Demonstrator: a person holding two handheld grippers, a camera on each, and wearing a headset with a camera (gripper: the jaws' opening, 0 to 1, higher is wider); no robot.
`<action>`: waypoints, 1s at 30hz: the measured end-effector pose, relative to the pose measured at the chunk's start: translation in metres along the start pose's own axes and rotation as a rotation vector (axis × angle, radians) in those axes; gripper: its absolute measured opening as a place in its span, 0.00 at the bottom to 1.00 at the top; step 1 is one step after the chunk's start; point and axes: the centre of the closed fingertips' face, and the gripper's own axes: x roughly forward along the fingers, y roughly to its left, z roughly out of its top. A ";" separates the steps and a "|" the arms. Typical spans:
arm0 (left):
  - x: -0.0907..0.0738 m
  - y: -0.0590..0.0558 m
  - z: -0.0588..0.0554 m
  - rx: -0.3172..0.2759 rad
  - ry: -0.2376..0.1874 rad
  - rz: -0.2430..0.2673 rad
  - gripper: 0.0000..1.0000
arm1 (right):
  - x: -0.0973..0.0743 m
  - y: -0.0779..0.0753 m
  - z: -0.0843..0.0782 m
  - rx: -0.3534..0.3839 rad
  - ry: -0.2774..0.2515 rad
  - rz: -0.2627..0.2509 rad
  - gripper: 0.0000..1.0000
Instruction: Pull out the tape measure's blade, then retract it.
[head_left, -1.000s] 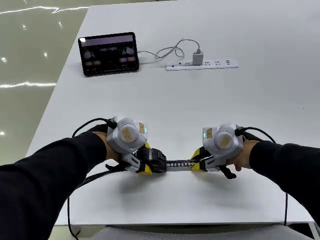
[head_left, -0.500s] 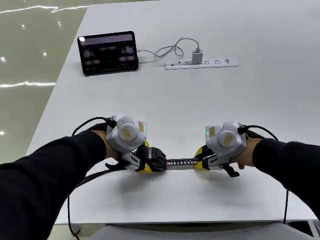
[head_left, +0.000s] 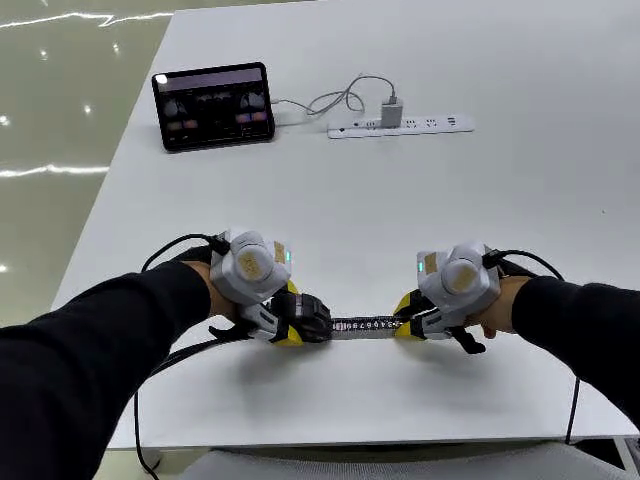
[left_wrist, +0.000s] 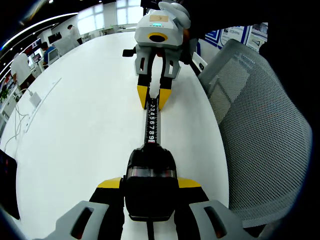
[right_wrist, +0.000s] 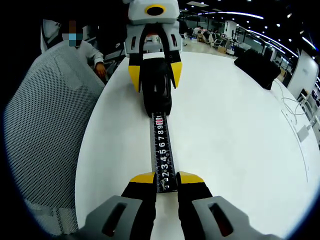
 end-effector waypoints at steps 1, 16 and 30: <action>0.000 0.000 0.000 0.000 0.000 0.000 0.35 | 0.000 0.000 -0.001 -0.001 0.001 0.000 0.11; -0.001 -0.001 0.000 -0.006 0.000 0.002 0.35 | -0.009 -0.002 -0.011 0.006 0.016 -0.002 0.11; -0.001 -0.001 0.000 -0.007 -0.002 0.002 0.35 | -0.019 -0.003 -0.023 0.012 0.031 -0.010 0.11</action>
